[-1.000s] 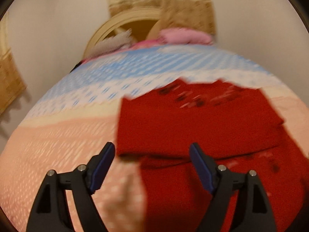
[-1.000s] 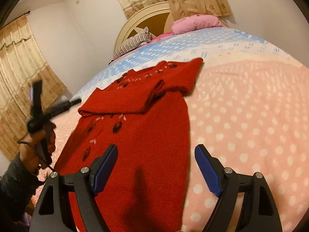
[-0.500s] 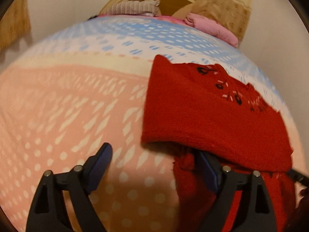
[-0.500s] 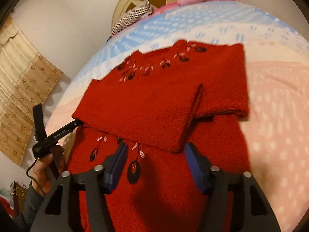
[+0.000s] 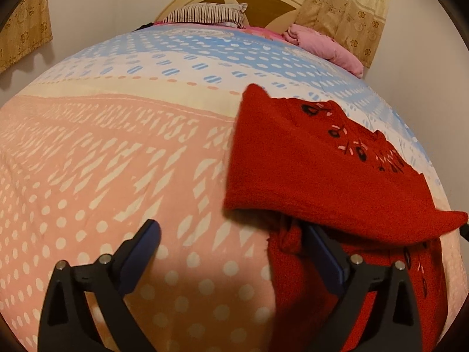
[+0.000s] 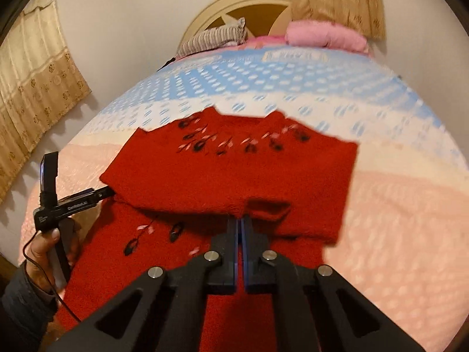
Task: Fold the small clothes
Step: 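Grasp the cardigan edge with the right gripper and smooth it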
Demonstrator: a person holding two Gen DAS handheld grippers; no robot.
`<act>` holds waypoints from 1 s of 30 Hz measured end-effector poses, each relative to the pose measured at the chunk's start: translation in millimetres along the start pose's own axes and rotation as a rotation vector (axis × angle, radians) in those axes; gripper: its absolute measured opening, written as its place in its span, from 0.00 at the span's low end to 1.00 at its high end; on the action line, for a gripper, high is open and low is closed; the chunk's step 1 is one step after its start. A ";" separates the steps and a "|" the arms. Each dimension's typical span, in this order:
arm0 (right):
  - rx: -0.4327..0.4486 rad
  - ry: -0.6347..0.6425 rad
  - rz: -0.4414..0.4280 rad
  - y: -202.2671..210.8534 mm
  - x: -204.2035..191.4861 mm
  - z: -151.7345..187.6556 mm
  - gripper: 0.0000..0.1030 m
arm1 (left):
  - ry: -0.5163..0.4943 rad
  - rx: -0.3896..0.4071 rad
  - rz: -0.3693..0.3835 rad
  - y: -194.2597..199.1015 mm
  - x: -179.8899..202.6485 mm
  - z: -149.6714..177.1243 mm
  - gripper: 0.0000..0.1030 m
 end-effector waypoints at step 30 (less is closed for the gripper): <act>0.018 -0.006 0.018 19.6 0.6 -10.8 0.08 | -0.033 -0.025 -0.030 -6.4 4.1 4.5 1.00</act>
Point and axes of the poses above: each gripper's, at about its wrist camera, not at the fingertips, and y roughly against the way its jaws point, x to its right, z to its underside, the point moved 8 cm from there along -y, roughly the way its jaws point, and after that the axes turned 2 degrees about -z, right-handed, at the moved point
